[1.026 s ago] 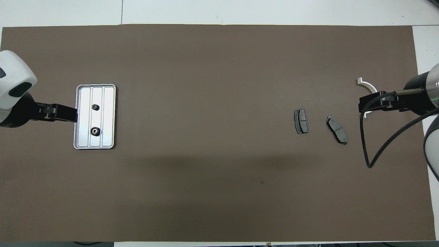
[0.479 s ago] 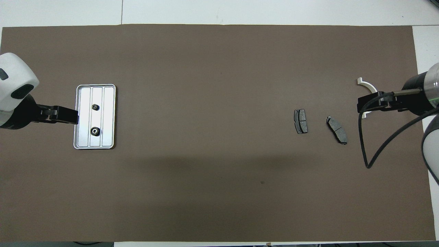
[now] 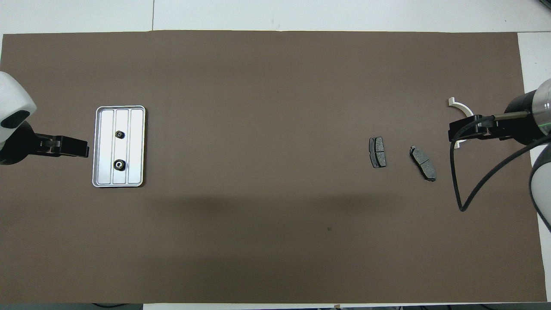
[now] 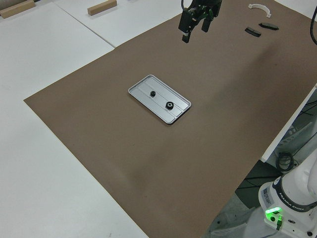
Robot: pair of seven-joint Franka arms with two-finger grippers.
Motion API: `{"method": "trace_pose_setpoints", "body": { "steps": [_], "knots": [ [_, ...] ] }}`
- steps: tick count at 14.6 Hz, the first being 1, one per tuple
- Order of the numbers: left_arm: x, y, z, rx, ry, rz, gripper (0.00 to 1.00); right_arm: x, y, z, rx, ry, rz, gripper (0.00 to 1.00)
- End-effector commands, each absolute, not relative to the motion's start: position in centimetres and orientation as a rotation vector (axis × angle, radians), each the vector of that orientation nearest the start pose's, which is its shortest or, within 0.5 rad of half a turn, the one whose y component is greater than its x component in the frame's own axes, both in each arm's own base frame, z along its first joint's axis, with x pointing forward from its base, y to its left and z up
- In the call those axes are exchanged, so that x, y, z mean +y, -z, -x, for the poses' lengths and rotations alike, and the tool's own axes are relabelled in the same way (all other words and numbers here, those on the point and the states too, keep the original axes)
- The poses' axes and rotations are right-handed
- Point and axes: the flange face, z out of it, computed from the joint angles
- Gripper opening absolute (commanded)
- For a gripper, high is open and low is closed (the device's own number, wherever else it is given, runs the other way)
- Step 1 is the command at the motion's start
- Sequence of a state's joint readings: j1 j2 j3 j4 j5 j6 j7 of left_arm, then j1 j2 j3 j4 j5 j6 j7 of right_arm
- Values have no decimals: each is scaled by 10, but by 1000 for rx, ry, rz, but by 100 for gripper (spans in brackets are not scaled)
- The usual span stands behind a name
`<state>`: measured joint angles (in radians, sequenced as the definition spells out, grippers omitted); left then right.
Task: Place bearing gear from tray to pile
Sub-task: 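Move the left gripper toward the silver tray, then lower the left gripper onto a dark bearing gear in the tray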
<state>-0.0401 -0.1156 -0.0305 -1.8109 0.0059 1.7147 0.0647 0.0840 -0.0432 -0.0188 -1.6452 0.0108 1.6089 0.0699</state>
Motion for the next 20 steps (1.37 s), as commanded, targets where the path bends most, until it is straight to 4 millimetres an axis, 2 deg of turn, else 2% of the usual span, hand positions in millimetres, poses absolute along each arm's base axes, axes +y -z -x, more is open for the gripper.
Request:
{"method": "trace_pose_setpoints", "body": {
  "steps": [1, 3, 5, 6, 8, 11, 14, 20],
  "knots": [
    [-22, -559, -527, 234, 77, 3130, 100, 33, -618, -536, -15, 23, 3107, 100],
    [-19, -536, -541, 270, 72, 3128, 100, 33, -618, -536, -15, 26, 3107, 100],
    [-6, -512, -556, 265, 65, 3130, 100, 33, -618, -536, -15, 26, 3107, 100],
    [-4, -494, -558, 286, 70, 3128, 100, 33, -618, -536, -15, 26, 3107, 100],
    [9, -461, -555, 272, 120, 3124, 100, 33, -618, -536, -15, 24, 3107, 100],
    [10, -421, -550, 265, 177, 3118, 100, 33, -618, -536, -12, 26, 3107, 100],
    [10, -398, -541, 256, 168, 3120, 100, 33, -618, -536, -15, 28, 3107, 100],
    [6, -369, -514, 249, 92, 3128, 99, 30, -618, -536, -15, 26, 3107, 100]
  ]
}}
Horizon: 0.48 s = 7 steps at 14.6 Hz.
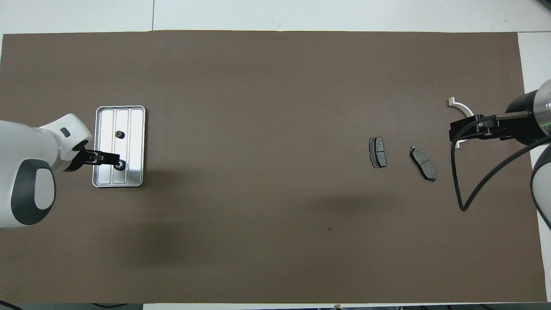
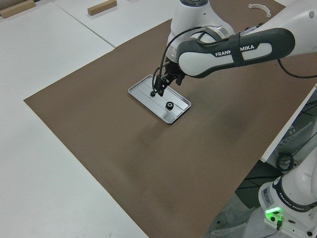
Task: Place bearing gear from tray to pile
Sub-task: 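Lower the left gripper onto a dark bearing gear in the tray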
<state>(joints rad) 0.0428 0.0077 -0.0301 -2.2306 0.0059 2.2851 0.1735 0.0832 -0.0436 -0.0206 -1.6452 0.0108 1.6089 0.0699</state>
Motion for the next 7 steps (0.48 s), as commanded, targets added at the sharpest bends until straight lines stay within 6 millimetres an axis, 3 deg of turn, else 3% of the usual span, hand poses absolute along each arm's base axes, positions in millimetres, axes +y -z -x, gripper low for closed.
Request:
{"method": "trace_pose_setpoints", "body": {
  "steps": [1, 7],
  "knots": [
    [5, -365, -511, 249, 87, 3129, 99, 30, -618, -537, -10, 31, 3107, 100],
    [3, -338, -506, 243, 106, 3128, 99, 30, -608, -531, 1, 14, 3107, 100]
  ]
}}
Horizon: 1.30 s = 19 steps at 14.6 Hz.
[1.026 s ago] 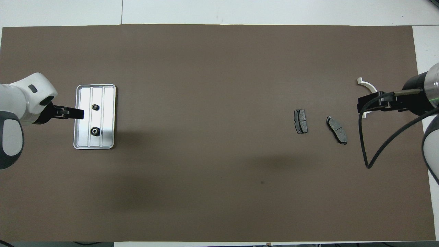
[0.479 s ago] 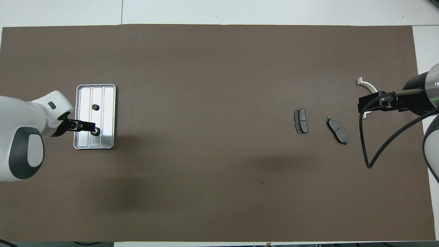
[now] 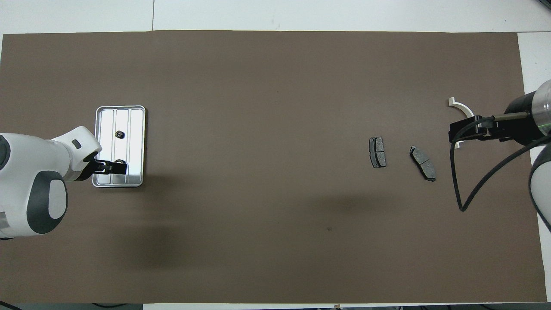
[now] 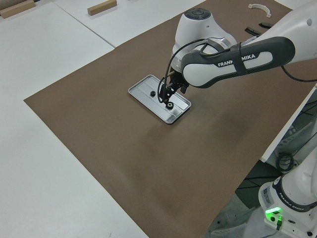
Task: Place bearing gear from tray to pile
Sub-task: 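Lower the left gripper onto a dark bearing gear in the tray, then close the left gripper on the gear and lift it from the tray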
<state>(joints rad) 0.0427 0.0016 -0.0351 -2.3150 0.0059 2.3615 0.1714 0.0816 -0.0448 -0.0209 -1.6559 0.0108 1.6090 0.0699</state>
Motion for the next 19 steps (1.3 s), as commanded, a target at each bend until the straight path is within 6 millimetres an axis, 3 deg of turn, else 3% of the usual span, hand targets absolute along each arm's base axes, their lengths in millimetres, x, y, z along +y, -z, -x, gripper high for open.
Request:
{"method": "trace_pose_setpoints", "body": {
  "steps": [1, 6, 10, 19],
  "knots": [
    [4, -335, -507, 241, 106, 3129, 99, 30, -605, -531, -1, 31, 3107, 100],
    [2, -317, -510, 245, 113, 3129, 99, 29, -600, -532, 3, 66, 3106, 100],
    [2, -300, -515, 230, 143, 3129, 99, 27, -582, -534, 36, 59, 3106, 100],
    [-5, -298, -516, 213, 145, 3132, 98, 33, -542, -544, 37, 99, 3105, 100]
  ]
}}
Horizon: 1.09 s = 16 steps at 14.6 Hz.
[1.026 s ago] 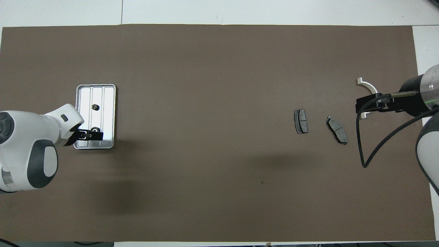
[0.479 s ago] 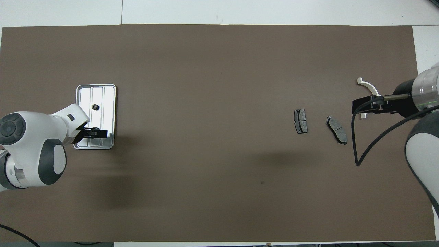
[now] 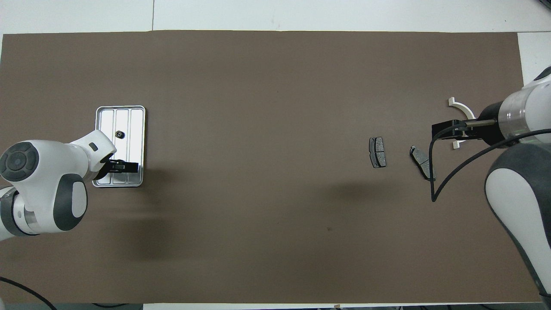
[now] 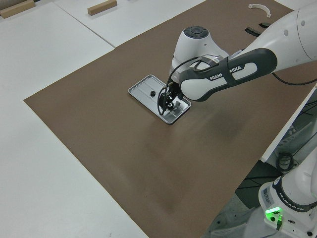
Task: Place bearing gear from tray to pile
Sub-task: 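Close the left gripper on the gear and lift it from the tray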
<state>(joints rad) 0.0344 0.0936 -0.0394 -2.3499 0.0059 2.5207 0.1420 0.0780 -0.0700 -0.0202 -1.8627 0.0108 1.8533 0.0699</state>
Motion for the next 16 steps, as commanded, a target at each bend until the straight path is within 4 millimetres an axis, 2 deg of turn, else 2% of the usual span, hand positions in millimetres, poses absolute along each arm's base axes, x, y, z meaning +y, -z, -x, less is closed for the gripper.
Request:
{"method": "trace_pose_setpoints", "body": {
  "steps": [1, 8, 13, 16],
  "knots": [
    [-5, -298, -516, 216, 145, 3132, 97, 34, -536, -546, 35, 90, 3105, 100],
    [-4, -297, -516, 208, 143, 3133, 74, 36, -499, -548, 31, 57, 3109, 100],
    [-3, -301, -520, 206, 155, 3132, 32, 36, -460, -555, 33, -53, 3115, 100],
    [-4, -317, -537, 211, 133, 3134, 22, 36, -448, -558, 31, -86, 3116, 100]
  ]
}}
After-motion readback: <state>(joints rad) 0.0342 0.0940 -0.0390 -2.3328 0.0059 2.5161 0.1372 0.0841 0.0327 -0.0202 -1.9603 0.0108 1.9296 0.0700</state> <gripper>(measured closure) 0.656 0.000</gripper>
